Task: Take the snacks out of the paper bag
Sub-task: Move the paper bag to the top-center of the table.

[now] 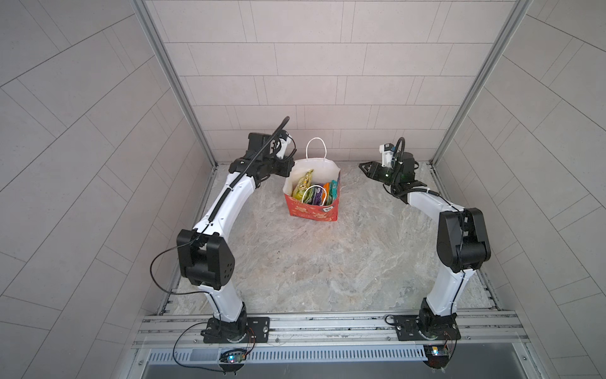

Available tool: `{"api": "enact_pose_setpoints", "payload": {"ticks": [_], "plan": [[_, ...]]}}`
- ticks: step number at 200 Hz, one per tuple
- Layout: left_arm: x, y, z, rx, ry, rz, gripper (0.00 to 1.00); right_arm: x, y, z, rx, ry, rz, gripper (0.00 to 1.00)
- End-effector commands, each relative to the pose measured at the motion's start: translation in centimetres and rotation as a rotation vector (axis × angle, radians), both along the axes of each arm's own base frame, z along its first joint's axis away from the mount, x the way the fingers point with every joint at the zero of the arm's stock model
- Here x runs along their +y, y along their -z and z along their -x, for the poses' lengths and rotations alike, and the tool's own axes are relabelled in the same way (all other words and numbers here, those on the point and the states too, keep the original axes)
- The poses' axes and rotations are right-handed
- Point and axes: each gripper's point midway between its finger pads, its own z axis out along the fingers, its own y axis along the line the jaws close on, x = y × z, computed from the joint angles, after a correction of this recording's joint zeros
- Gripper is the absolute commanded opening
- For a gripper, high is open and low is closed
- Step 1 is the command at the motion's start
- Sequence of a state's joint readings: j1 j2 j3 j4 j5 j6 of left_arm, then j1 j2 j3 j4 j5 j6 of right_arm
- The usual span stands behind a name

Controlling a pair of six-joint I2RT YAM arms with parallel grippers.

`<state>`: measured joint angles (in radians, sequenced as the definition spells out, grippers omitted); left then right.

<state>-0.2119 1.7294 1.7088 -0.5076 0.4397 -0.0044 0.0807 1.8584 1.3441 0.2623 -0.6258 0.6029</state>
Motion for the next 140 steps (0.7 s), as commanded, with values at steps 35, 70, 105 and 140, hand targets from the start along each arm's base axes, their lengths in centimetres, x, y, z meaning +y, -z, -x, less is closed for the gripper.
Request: {"api": "enact_pose_setpoints", "payload": {"ticks": [35, 70, 105, 140], "plan": [[-0.6, -3.4, 2.2, -0.018, -0.058, 0.006, 0.00, 1.0, -1.8, 1.0, -0.022, -0.020, 0.008, 0.39], [0.1, -2.8, 1.8, -0.074, -0.052, -0.084, 0.31, 1.3, -2.6, 1.7, -0.026, -0.041, 0.010, 0.42], [0.5, -4.0, 0.7, -0.195, 0.049, -0.164, 0.45, 1.5, -3.6, 2.6, -0.036, -0.055, 0.019, 0.43], [1.7, -6.2, -0.5, -0.217, 0.182, -0.136, 0.62, 2.1, -4.6, 3.8, -0.047, -0.069, 0.020, 0.44]]}}
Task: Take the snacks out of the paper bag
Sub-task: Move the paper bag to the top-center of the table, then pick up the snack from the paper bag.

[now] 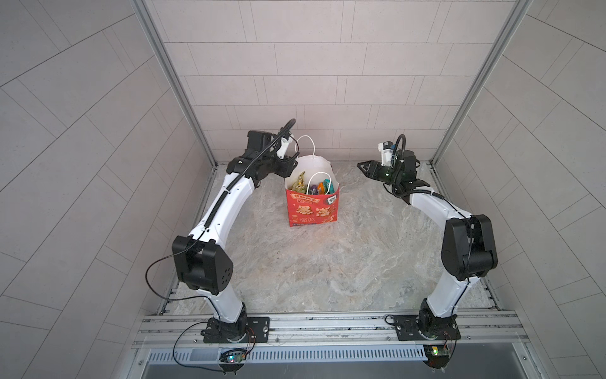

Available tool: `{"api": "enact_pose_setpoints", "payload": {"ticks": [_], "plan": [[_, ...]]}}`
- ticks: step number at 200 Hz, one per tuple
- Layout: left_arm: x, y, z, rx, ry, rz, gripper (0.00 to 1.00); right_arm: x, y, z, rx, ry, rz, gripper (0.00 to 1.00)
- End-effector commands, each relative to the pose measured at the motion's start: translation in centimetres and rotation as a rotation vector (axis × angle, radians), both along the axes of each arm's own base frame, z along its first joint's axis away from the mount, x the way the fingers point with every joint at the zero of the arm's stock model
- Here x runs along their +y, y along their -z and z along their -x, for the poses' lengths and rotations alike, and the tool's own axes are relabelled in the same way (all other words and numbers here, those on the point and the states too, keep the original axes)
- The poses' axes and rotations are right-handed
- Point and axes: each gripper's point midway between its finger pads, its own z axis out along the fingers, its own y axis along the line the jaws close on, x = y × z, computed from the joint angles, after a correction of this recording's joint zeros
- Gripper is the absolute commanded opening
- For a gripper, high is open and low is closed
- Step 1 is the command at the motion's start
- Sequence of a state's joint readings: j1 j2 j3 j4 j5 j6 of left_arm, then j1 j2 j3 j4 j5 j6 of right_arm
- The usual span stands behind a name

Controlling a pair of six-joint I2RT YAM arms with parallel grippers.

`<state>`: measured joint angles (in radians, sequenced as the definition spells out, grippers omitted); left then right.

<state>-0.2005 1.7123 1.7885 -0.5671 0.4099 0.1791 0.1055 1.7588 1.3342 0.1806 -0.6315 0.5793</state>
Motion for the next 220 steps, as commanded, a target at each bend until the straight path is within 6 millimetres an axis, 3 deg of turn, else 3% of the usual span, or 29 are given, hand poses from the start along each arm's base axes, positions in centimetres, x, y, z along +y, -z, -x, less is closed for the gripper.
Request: {"api": "enact_pose_setpoints", "payload": {"ticks": [1, 16, 58, 122, 142, 195, 208, 220], "plan": [[0.5, -3.1, -0.6, -0.075, 0.131, -0.007, 0.62, 1.0, -1.6, 1.5, -0.025, -0.033, 0.005, 0.44], [0.5, -2.8, -1.0, -0.038, 0.214, -0.020, 0.66, 1.8, -2.1, 2.3, -0.032, -0.053, 0.020, 0.44], [-0.8, 1.0, -0.3, 0.111, 0.430, -0.085, 0.74, 3.6, -3.7, 5.3, -0.095, -0.110, 0.086, 0.51], [-1.8, 3.1, -1.5, 0.122, 0.453, -0.096, 0.76, 3.3, -6.3, 7.3, -0.184, -0.101, 0.092, 0.55], [-1.8, 4.1, -2.3, 0.128, 0.432, -0.126, 0.63, 3.3, -6.7, 7.5, -0.196, -0.102, 0.082, 0.55], [-1.5, 5.2, -3.4, 0.123, 0.415, -0.167, 0.54, 2.9, -7.0, 8.3, -0.219, -0.078, 0.071, 0.55], [-1.5, 5.5, -3.7, 0.124, 0.409, -0.172, 0.44, 2.9, -6.8, 8.6, -0.219, -0.078, 0.070, 0.55], [-1.4, 5.8, -4.0, 0.130, 0.399, -0.172, 0.42, 2.8, -6.4, 8.7, -0.207, -0.075, 0.070, 0.55]]}}
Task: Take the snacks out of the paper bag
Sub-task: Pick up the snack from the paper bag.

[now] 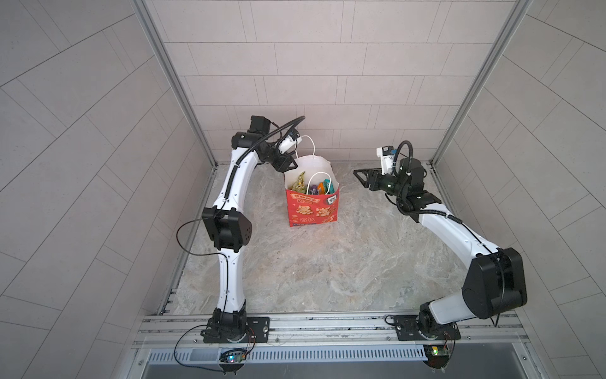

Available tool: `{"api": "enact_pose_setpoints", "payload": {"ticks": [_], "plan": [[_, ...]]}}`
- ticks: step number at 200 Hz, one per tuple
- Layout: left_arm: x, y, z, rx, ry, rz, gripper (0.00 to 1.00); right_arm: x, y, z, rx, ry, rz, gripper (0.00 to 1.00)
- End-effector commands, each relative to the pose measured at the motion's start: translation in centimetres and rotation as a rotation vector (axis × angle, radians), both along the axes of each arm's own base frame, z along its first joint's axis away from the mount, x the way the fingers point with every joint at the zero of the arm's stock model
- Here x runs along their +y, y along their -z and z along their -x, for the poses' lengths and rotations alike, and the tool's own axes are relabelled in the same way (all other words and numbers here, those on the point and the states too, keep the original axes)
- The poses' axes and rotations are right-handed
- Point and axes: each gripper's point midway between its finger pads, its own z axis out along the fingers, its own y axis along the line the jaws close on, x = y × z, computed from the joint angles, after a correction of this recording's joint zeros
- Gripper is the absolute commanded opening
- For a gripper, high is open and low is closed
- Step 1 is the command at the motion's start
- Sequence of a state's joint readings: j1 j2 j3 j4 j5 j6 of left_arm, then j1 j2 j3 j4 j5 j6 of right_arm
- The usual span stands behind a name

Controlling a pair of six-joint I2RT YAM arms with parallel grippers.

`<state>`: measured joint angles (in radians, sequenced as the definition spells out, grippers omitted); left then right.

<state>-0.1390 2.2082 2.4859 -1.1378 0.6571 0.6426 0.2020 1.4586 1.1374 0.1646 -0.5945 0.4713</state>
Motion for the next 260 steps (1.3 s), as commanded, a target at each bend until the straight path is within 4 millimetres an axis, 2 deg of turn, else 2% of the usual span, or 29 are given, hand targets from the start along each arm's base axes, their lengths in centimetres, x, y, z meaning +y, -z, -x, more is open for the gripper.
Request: {"api": "enact_pose_setpoints", "payload": {"ticks": [1, 10, 23, 33, 43, 62, 70, 90, 112, 131, 157, 184, 196, 212, 240, 260], "plan": [[-0.2, 0.9, -1.0, -0.007, -0.004, -0.016, 0.41, -0.2, -1.6, 0.7, -0.053, 0.009, -0.012, 0.55], [-0.3, 1.0, -1.0, -0.007, 0.000, -0.016, 0.35, -0.2, -1.4, 0.9, -0.047, 0.010, -0.012, 0.55], [-0.4, 1.0, -1.1, -0.009, 0.002, -0.013, 0.33, -0.4, -1.0, 1.2, -0.039, 0.021, -0.010, 0.55], [-0.6, 1.0, -1.1, -0.013, 0.008, -0.010, 0.26, -0.6, -0.7, 1.4, -0.029, 0.042, -0.006, 0.55], [-0.9, 0.8, -1.1, -0.020, 0.014, -0.009, 0.23, -0.7, -0.1, 1.8, -0.007, 0.053, -0.003, 0.55], [-1.2, 0.6, -1.2, -0.035, 0.010, -0.019, 0.06, -0.3, 1.2, 3.2, 0.020, 0.046, 0.003, 0.54], [-1.4, 0.5, -1.2, -0.039, 0.011, -0.022, 0.04, -0.3, 2.1, 3.8, 0.045, 0.056, 0.004, 0.55], [-1.8, -0.1, -1.2, -0.060, 0.013, -0.017, 0.00, -1.1, 4.8, 5.5, 0.133, 0.105, 0.024, 0.54], [-2.5, -1.6, -1.2, -0.094, 0.010, 0.008, 0.00, -2.1, 9.3, 7.3, 0.256, 0.159, 0.064, 0.53], [-2.9, -3.3, -1.8, -0.137, -0.031, 0.036, 0.00, -2.0, 13.3, 8.6, 0.371, 0.166, 0.067, 0.50], [-3.2, -5.7, -2.1, -0.198, -0.082, 0.061, 0.00, 0.7, 17.3, 9.6, 0.491, 0.087, 0.059, 0.45], [-3.8, -7.7, -1.4, -0.239, -0.088, 0.091, 0.00, 5.7, 18.8, 9.5, 0.568, -0.033, 0.033, 0.41], [-3.9, -8.2, -0.8, -0.247, -0.085, 0.092, 0.00, 7.1, 19.5, 9.0, 0.619, -0.044, -0.013, 0.37], [-3.7, -8.9, -0.2, -0.260, -0.094, 0.087, 0.00, 8.2, 20.0, 7.7, 0.629, -0.024, -0.092, 0.35], [-3.4, -10.3, 0.7, -0.290, -0.122, 0.104, 0.00, 8.8, 20.9, 5.7, 0.650, 0.029, -0.173, 0.34], [-3.3, -10.3, 1.5, -0.288, -0.130, 0.108, 0.00, 9.2, 21.8, 4.7, 0.664, 0.069, -0.272, 0.33]]}}
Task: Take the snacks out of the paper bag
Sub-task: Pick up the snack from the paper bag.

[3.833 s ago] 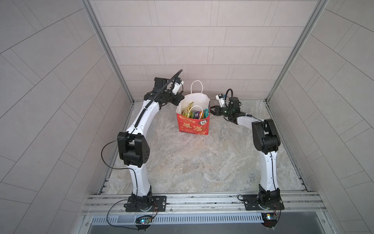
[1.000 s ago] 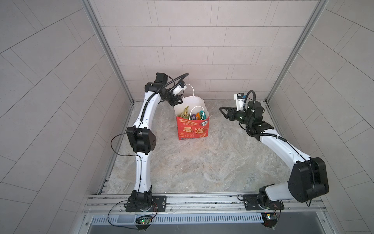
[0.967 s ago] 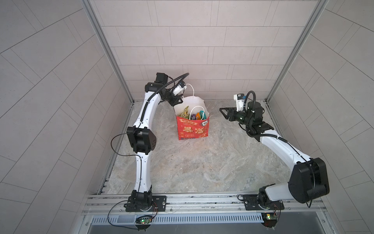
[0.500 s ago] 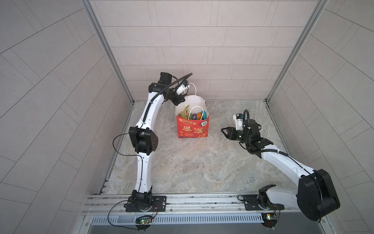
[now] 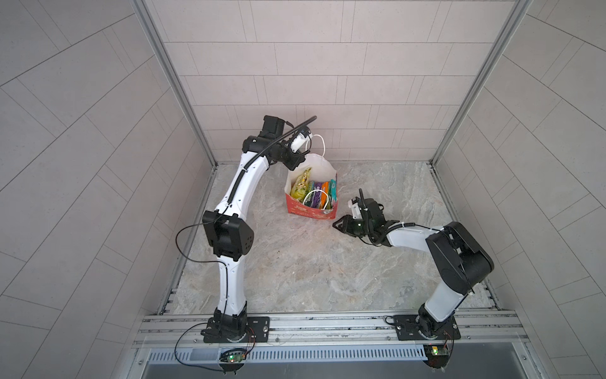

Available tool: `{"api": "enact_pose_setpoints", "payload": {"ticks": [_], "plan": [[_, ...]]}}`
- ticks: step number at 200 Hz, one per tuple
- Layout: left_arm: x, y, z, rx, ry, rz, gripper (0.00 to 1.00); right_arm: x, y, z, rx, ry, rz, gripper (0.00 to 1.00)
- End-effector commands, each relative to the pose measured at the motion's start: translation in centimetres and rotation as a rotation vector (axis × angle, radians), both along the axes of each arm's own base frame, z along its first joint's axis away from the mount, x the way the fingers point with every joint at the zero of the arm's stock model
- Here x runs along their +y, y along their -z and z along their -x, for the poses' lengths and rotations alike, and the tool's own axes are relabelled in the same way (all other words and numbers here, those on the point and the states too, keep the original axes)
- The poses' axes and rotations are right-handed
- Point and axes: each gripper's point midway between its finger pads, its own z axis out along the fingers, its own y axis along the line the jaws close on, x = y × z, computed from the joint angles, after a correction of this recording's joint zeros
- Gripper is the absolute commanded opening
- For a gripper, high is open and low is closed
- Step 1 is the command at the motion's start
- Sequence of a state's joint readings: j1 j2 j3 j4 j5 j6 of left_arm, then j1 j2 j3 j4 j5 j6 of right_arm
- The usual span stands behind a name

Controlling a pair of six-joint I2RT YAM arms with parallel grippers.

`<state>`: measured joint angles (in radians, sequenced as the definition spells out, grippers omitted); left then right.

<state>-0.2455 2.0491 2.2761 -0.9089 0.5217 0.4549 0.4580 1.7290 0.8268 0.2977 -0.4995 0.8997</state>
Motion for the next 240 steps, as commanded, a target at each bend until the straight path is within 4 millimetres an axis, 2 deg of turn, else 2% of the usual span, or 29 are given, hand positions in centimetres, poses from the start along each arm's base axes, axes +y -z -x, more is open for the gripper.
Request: {"api": "enact_pose_setpoints", "payload": {"ticks": [1, 33, 65, 102, 143, 172, 218, 240], "plan": [[0.3, -7.5, 0.7, -0.208, -0.025, 0.078, 0.00, 1.0, -1.2, -2.3, -0.016, 0.112, -0.152, 0.33], [0.8, -6.8, 1.3, -0.240, -0.049, 0.075, 0.00, 1.0, -0.1, -3.6, -0.026, 0.174, -0.186, 0.30], [0.9, -6.3, 2.3, -0.255, -0.048, 0.090, 0.00, 2.2, 0.6, -5.4, -0.025, 0.182, -0.226, 0.29], [0.6, -5.3, 3.5, -0.268, -0.034, 0.130, 0.00, 2.7, 0.8, -7.3, -0.054, 0.199, -0.227, 0.28], [0.9, -5.6, 4.6, -0.303, -0.040, 0.159, 0.00, 2.8, 0.6, -9.2, -0.098, 0.215, -0.219, 0.28], [1.3, -5.6, 4.1, -0.351, -0.070, 0.158, 0.00, 2.6, -0.6, -11.9, -0.169, 0.230, -0.260, 0.28], [1.7, -4.7, 1.6, -0.398, -0.106, 0.136, 0.00, 1.1, -2.7, -17.3, -0.309, 0.253, -0.292, 0.28], [1.3, -4.2, 1.6, -0.397, -0.091, 0.154, 0.00, 0.8, -3.5, -19.6, -0.362, 0.225, -0.286, 0.28]]}}
